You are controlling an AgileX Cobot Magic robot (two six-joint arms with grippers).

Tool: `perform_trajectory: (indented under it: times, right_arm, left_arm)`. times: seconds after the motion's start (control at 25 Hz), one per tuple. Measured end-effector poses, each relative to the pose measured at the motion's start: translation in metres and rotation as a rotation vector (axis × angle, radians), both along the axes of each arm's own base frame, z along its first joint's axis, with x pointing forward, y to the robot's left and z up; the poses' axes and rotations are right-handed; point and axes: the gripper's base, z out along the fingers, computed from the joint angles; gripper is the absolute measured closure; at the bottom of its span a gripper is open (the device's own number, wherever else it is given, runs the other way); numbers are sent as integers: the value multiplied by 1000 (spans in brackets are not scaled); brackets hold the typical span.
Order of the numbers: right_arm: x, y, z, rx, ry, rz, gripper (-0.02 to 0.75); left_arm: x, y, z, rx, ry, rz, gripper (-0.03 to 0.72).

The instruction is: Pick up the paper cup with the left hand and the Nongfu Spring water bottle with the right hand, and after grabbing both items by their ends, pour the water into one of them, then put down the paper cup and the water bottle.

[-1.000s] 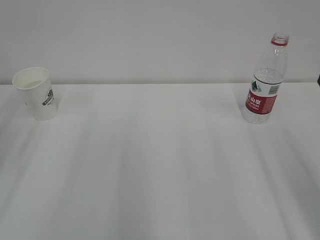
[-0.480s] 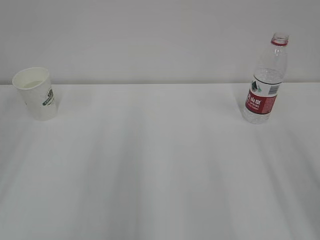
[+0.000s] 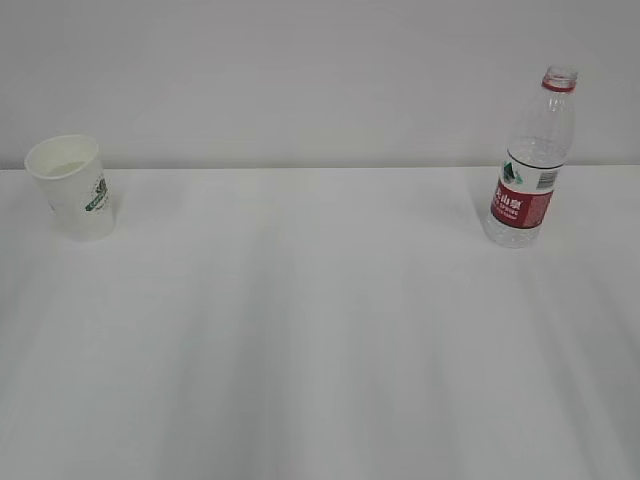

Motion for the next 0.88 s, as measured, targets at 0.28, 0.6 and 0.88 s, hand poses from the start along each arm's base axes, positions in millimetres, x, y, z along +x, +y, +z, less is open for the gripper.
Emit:
perform_trajectory:
  times: [0.28,0.6,0.88]
  right_arm:
    - [-18,-2,17,0,6,-13,146]
    - [-42,-4,24,2,30,-26,147]
    - [-55,-6,17,1,95,-36,148]
  left_arm:
    - [-19,-6,-2,22,42,-38,148]
    - [-39,-1,7,39,106,12,161]
    - [-58,7,34,80,181,93,164]
